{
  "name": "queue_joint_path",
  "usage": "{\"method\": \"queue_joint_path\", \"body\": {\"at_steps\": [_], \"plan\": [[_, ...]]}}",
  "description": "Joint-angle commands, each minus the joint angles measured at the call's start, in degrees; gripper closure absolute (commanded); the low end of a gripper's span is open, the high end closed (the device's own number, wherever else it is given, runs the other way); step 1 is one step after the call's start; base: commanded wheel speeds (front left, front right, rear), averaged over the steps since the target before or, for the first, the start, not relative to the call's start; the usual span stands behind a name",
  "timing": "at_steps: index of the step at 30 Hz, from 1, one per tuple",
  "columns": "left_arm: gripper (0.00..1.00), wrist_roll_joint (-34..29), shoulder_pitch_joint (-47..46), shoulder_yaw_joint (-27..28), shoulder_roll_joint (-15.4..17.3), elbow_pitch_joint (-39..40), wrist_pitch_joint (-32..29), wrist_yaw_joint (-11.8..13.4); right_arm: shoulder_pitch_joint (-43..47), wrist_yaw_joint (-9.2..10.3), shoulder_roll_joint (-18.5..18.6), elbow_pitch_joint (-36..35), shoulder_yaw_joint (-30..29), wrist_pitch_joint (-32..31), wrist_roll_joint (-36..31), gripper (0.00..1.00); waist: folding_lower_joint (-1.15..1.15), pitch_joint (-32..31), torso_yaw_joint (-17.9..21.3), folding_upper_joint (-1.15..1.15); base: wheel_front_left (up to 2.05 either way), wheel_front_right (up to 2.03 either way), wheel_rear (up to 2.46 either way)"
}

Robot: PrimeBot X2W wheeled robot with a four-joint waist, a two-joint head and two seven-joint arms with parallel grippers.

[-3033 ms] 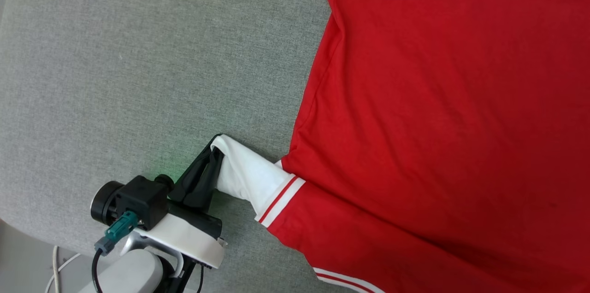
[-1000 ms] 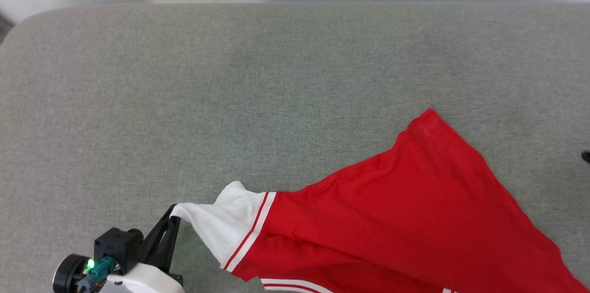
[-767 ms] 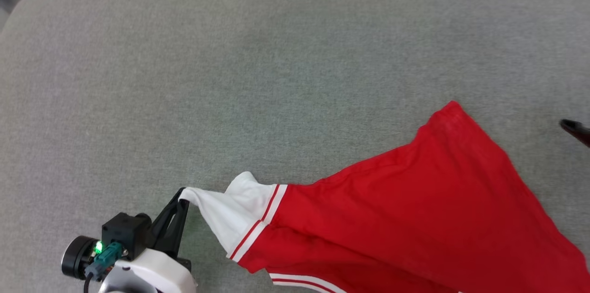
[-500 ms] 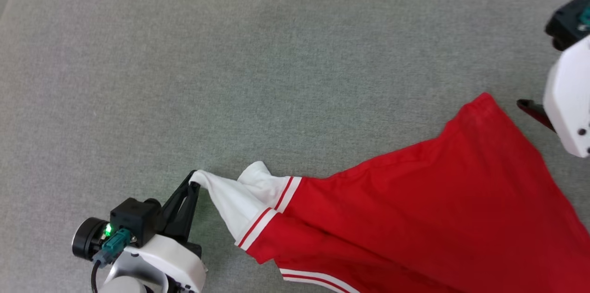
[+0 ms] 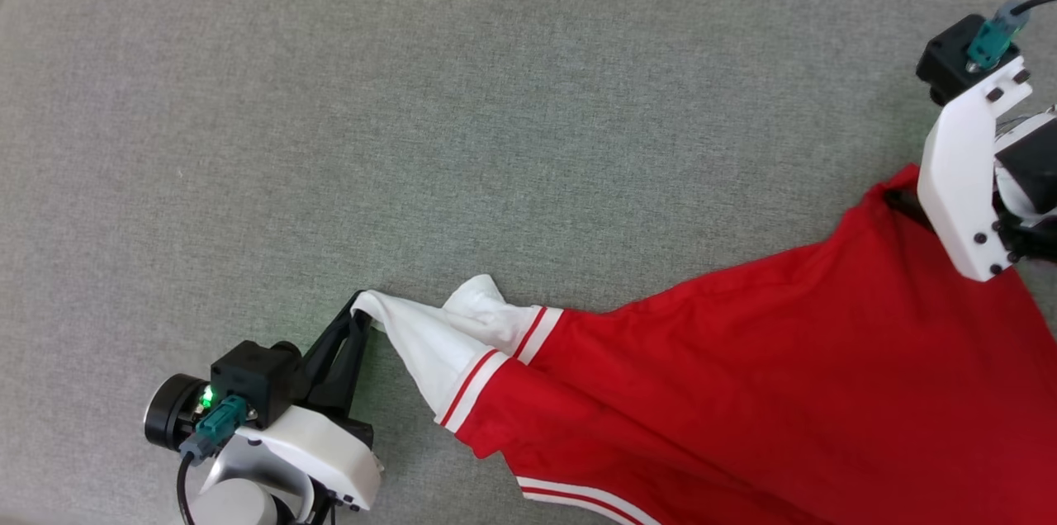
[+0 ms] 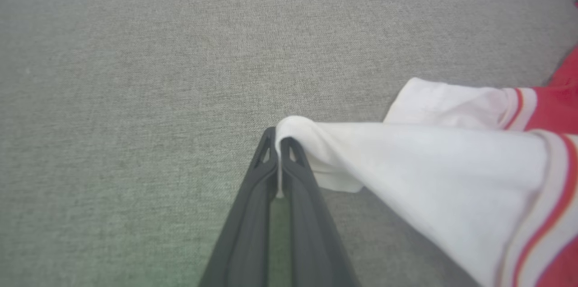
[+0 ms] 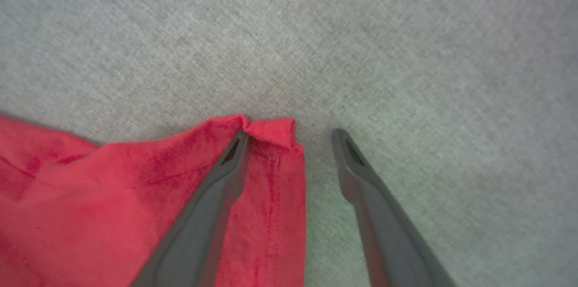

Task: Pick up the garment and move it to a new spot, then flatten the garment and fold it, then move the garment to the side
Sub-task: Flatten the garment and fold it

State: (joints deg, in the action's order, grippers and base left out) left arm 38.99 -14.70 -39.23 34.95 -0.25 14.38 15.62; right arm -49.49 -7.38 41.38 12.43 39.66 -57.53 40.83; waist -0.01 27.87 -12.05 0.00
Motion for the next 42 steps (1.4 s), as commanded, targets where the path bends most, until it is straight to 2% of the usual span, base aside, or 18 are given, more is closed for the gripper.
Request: {"method": "queue_joint_path", "body": {"at_steps": [1, 10, 18, 24, 27, 33, 42], "plan": [[1.00, -0.17, -0.28, 0.26, -0.09, -0.42, 0.41, -0.19, 2.61, -0.19, -0.84, 1.87, 3.49, 0.62, 1.27, 1.00, 0.01, -0.61, 0.46, 0.00, 0.00, 0.00, 0.00], [1.00, -0.80, 0.38, 0.07, 1.31, -1.05, 0.13, -0.20, -4.00, -0.09, -1.00, 2.13, 4.34, 11.69, 4.28, 1.00, 0.01, -6.82, 3.10, 0.00, 0.00, 0.00, 0.00], [1.00, -1.80, -2.54, 1.64, 4.38, 1.96, -1.46, 0.45, -6.36, -0.08, 2.94, -0.71, 5.57, 20.41, 6.91, 1.00, 0.01, -13.74, 5.52, 0.00, 0.00, 0.00, 0.00], [1.00, -2.64, -9.22, 4.01, 6.13, 4.39, -3.11, -0.17, -8.57, -0.08, 4.65, -2.17, 3.56, 25.22, 7.09, 1.00, 0.01, -14.91, 7.96, 0.00, 0.00, 0.00, 0.00], [1.00, -3.21, -14.89, 5.55, 6.94, 5.42, -4.41, -1.03, -10.72, -0.09, 4.07, -1.95, 1.41, 27.60, 6.39, 1.00, 0.01, -14.05, 9.71, 0.00, 0.00, 0.00, 0.00], [1.00, -4.85, -29.86, 8.00, 7.38, 4.59, -7.66, -4.29, -16.46, -0.09, 1.36, -0.02, -3.11, 31.62, 1.90, 1.00, 0.01, -10.33, 12.38, 0.00, 0.00, 0.00, 0.00], [1.00, -8.68, -56.48, 8.82, 5.01, -1.80, -12.61, -10.98, -30.40, -0.08, -5.03, 6.10, -10.78, 34.75, -9.15, 1.00, 0.01, -3.64, 12.98, 0.00, 0.00, 0.00, 0.00]]}}
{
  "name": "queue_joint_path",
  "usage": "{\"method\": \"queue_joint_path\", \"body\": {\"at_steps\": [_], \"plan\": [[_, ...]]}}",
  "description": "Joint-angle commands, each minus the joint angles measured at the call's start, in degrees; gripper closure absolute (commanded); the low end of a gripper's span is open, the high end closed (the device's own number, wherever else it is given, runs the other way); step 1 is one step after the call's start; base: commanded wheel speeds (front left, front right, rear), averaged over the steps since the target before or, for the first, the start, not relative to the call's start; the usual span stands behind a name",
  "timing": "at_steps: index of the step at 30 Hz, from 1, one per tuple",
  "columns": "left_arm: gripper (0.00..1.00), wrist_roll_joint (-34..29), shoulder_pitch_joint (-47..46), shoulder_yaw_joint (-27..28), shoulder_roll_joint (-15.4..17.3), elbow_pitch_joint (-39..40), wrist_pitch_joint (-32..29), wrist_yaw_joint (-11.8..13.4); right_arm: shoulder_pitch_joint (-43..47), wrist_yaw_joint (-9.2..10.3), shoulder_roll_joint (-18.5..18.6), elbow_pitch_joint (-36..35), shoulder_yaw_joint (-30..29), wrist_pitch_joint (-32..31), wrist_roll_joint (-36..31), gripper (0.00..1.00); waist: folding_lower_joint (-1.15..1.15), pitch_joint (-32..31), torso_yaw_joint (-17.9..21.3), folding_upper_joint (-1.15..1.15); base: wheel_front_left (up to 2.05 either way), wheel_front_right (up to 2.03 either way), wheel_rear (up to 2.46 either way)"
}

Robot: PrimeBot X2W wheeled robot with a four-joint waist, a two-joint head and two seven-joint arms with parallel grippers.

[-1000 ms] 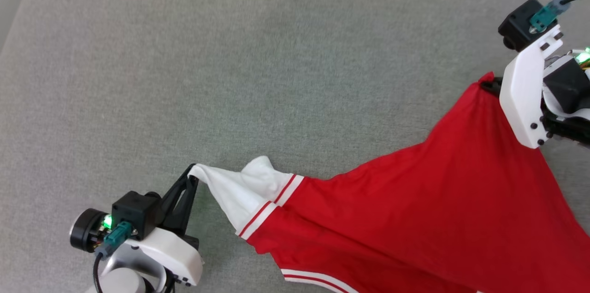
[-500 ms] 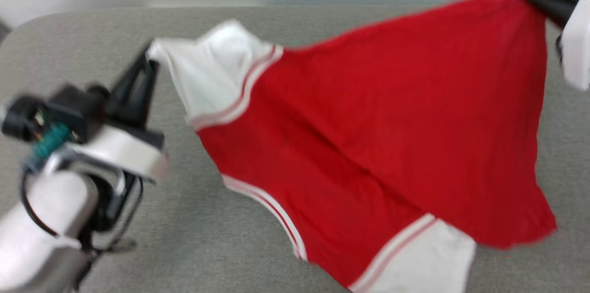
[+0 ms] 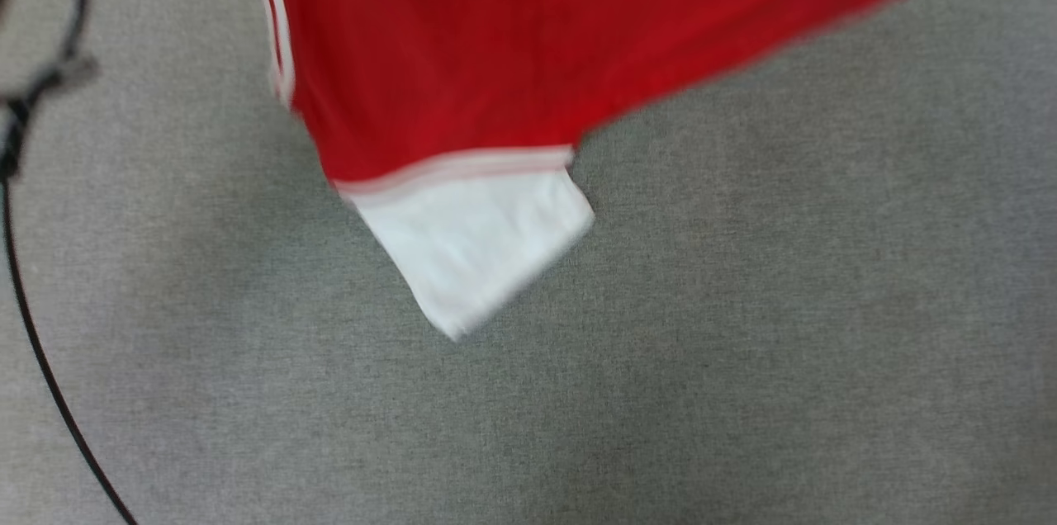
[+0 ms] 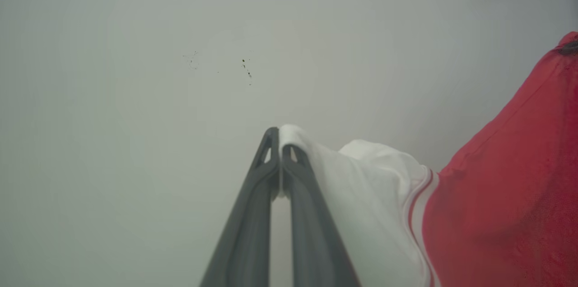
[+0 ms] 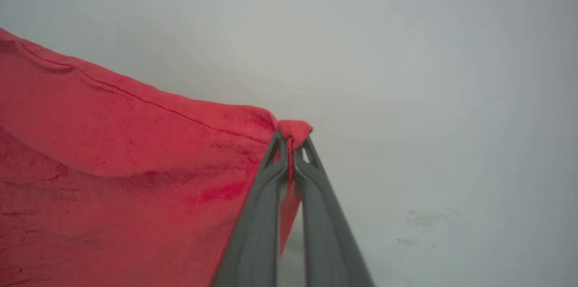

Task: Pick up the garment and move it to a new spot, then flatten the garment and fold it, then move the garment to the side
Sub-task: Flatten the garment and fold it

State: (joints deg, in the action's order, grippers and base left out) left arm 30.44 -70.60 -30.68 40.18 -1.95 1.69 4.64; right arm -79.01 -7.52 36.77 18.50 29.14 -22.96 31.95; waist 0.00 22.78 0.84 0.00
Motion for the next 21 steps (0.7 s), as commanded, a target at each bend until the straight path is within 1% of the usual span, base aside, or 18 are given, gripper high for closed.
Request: {"method": "queue_joint_path", "body": {"at_steps": [1, 6, 10, 13, 17, 21], "plan": [[1.00, -0.44, -3.26, 0.16, -0.91, -1.24, -0.24, -0.75, -2.96, 0.06, -0.99, 0.72, -0.79, 0.30, -1.42, 1.00, 0.00, 2.09, -0.05, 0.00, 0.00, 0.00, 0.00], [1.00, -1.75, -16.80, 0.62, -3.34, -8.32, -0.54, -4.05, -11.60, 0.05, -3.19, 3.87, -1.71, 0.75, -5.94, 1.00, 0.00, 5.16, -0.90, 0.00, 0.00, 0.00, 0.00], [1.00, -2.62, -25.55, 0.80, -4.74, -14.63, 0.54, -6.51, -18.52, 0.06, -4.85, 6.75, -1.48, 1.53, -8.61, 1.00, 0.00, 7.00, -1.35, 0.00, 0.00, 0.00, 0.00], [1.00, -3.37, -30.30, 0.51, -5.56, -18.89, 1.69, -7.92, -22.44, 0.05, -5.78, 8.97, -0.56, 2.71, -10.00, 1.00, 0.00, 8.13, -1.72, 0.00, 0.00, 0.00, 0.00], [1.00, -3.29, -33.64, 0.16, -6.66, -23.73, 3.72, -9.24, -25.58, 0.06, -6.63, 12.32, 1.06, 4.51, -11.05, 1.00, 0.00, 9.90, -2.38, 0.00, 0.00, 0.00, 0.00], [1.00, -3.11, -32.23, -1.20, -7.83, -27.58, 5.98, -9.98, -24.72, 0.06, -7.58, 15.77, 3.47, 6.85, -10.46, 1.00, 0.00, 10.79, -2.72, 0.00, 0.00, 0.00, 0.00]]}}
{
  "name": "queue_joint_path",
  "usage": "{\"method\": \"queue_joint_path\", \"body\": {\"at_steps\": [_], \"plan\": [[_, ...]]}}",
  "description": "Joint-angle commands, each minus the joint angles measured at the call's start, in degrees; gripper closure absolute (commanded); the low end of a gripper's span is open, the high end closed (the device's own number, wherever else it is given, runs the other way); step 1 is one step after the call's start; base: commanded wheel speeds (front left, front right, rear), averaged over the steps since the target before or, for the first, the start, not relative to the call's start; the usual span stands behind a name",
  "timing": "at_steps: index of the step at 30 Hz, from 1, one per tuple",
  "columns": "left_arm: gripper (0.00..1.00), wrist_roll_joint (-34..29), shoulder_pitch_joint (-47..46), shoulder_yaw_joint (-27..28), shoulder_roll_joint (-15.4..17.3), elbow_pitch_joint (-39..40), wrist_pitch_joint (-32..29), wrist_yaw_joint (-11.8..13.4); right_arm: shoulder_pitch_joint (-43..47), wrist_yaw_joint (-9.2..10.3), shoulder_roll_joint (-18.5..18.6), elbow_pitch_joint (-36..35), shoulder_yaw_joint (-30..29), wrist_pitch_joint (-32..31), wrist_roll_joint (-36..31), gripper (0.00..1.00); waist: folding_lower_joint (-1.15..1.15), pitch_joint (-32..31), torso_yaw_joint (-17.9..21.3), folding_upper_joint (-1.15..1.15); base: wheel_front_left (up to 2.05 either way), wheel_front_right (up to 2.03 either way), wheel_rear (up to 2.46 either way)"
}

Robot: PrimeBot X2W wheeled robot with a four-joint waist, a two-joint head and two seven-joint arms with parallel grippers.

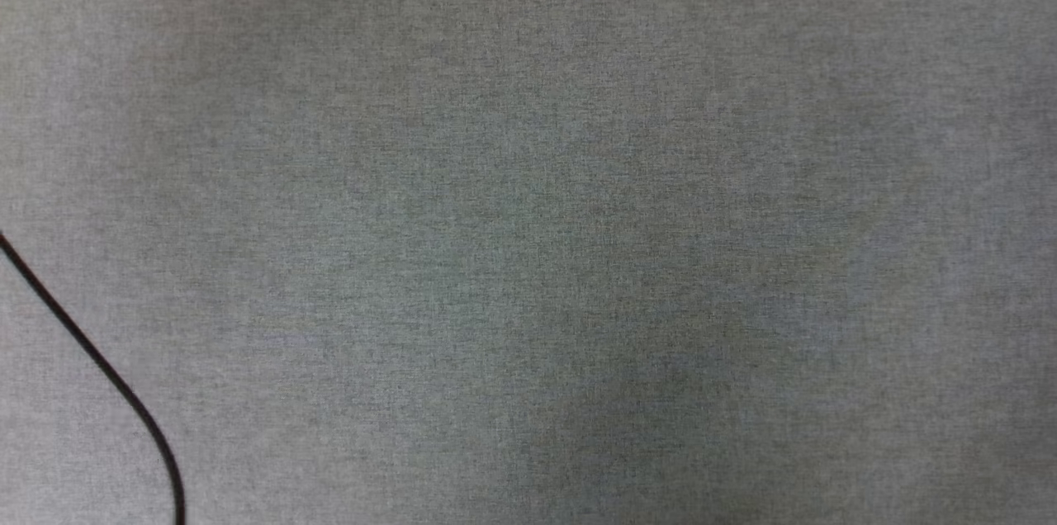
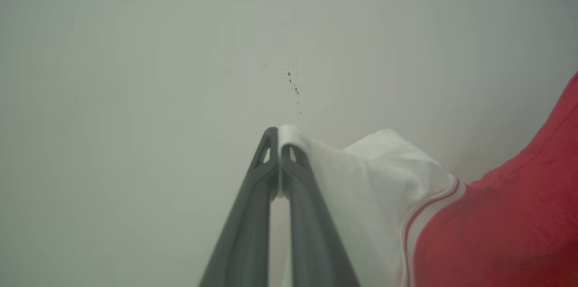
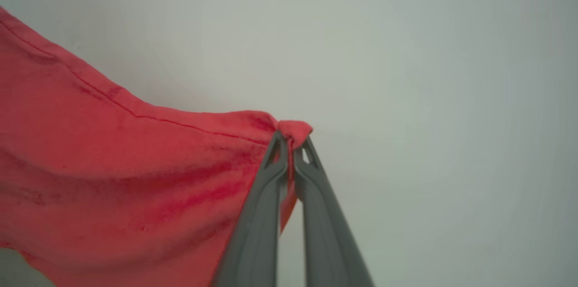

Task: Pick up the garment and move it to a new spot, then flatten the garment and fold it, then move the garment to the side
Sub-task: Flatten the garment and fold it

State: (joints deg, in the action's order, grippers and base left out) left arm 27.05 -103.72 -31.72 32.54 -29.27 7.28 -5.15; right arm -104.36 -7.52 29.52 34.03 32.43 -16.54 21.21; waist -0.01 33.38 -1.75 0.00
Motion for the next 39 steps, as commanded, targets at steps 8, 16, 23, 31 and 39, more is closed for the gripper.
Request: {"method": "queue_joint_path", "body": {"at_steps": [8, 16, 23, 31, 39], "plan": [[1.00, 1.37, 10.50, -2.60, -0.38, -5.08, 4.87, -0.81, 9.01, 0.05, -1.58, 5.93, 6.36, 5.89, 3.89, 1.00, 0.01, 0.00, 0.80, 0.00, 0.00, 0.00, 0.00], [1.00, 3.47, 29.40, -3.64, 0.31, -2.61, 7.43, 1.04, 23.36, 0.05, -1.92, 7.79, 11.54, 12.69, 10.19, 1.00, 0.01, -3.83, 0.78, 0.00, 0.00, 0.00, 0.00], [1.00, 5.81, 51.03, -3.79, 0.41, 6.42, 7.92, 6.19, 38.42, 0.06, -0.71, 6.58, 15.79, 16.28, 15.19, 1.00, 0.01, -10.68, 0.01, 0.00, 0.00, 0.00, 0.00], [1.00, 8.57, 74.62, -6.07, 2.09, 16.35, 7.97, 11.16, 53.76, 0.05, 3.31, 3.50, 19.81, 18.27, 19.69, 1.00, 0.01, -19.05, -0.71, 0.00, 0.00, 0.00, 0.00], [1.00, 12.39, 92.26, -7.84, 4.36, 22.94, 7.08, 16.08, 68.26, 0.05, 9.21, -1.45, 19.20, 19.68, 22.99, 1.00, 0.01, -25.78, -1.50, 0.00, 0.00, 0.00, 0.00]]}}
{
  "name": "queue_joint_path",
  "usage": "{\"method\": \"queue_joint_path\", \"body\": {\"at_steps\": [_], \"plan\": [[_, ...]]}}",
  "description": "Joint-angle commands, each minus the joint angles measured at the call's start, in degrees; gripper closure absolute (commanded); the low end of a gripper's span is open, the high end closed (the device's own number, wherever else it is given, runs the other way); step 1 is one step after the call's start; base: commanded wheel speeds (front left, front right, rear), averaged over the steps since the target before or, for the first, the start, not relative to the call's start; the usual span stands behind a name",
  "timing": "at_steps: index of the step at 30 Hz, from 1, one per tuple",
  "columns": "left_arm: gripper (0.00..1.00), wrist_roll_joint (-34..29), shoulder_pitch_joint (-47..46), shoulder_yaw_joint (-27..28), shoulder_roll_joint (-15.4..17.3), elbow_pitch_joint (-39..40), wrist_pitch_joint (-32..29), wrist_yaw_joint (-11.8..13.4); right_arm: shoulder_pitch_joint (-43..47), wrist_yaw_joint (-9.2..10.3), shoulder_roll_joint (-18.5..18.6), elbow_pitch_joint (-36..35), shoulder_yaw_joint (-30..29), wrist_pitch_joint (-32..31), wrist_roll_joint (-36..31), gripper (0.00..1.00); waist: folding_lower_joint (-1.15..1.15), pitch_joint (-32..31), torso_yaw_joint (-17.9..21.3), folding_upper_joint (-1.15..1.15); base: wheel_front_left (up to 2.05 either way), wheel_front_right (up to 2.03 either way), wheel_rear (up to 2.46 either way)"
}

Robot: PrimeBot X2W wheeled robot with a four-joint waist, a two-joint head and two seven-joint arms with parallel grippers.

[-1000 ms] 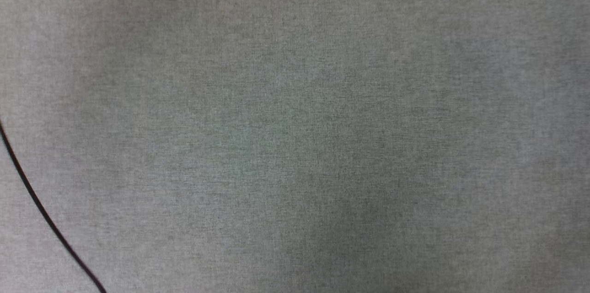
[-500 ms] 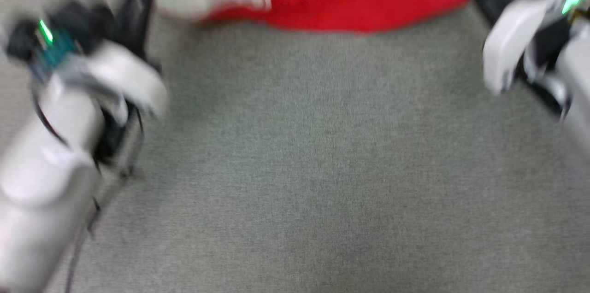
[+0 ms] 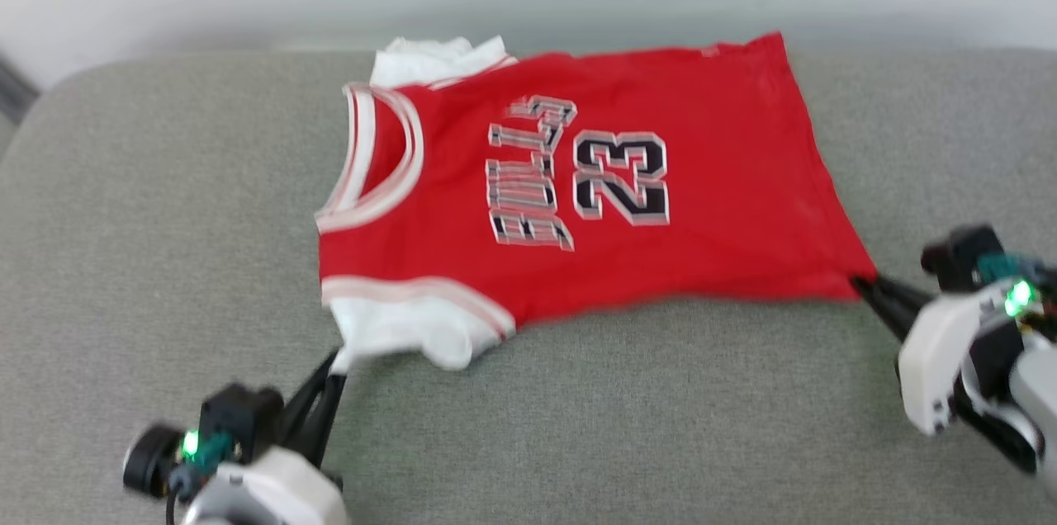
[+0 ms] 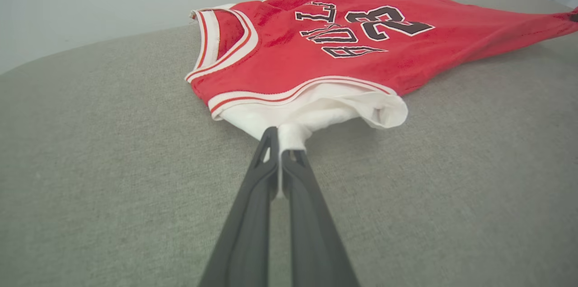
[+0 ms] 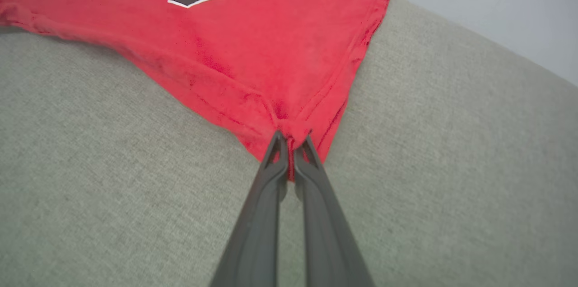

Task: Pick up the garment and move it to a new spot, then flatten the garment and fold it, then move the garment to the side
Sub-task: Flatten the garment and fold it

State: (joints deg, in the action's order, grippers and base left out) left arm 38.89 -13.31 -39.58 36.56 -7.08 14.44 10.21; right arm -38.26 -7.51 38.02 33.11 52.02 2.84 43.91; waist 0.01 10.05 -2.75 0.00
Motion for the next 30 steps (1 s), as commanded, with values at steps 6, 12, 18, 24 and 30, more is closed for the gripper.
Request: {"method": "queue_joint_path", "body": {"at_steps": [6, 12, 18, 24, 30], "plan": [[1.00, 3.36, 11.22, 0.44, 2.08, 4.27, -0.10, 4.37, 11.68, 0.05, 3.50, -3.53, -3.53, 0.62, 1.61, 1.00, -0.01, -5.72, -0.57, 0.00, 0.00, 0.00, 0.00], [1.00, 5.76, 20.09, -0.39, 3.09, 7.71, -0.45, 7.28, 24.27, 0.05, 5.48, -7.36, -9.80, 0.92, 1.57, 1.00, -0.01, -9.16, -1.25, 0.00, 0.00, 0.00, 0.00], [1.00, 7.85, 26.20, -0.29, 3.64, 9.46, -0.55, 9.58, 36.76, 0.06, 4.65, -12.45, -17.98, -0.82, 0.55, 1.00, -0.01, -10.84, -1.74, 0.00, 0.00, 0.00, 0.00], [1.00, 7.51, 25.66, -1.66, 3.52, 10.43, -1.64, 8.73, 43.24, 0.05, 2.04, -18.03, -25.28, -5.43, -3.51, 1.00, -0.01, -10.30, -1.59, 0.00, 0.00, 0.00, 0.00], [1.00, 4.70, 19.18, -1.53, 4.16, 9.48, -2.41, 6.80, 42.58, 0.04, -0.30, -23.93, -32.14, -10.19, -7.23, 1.00, -0.01, -8.56, -1.07, 0.00, 0.00, 0.00, 0.00]]}}
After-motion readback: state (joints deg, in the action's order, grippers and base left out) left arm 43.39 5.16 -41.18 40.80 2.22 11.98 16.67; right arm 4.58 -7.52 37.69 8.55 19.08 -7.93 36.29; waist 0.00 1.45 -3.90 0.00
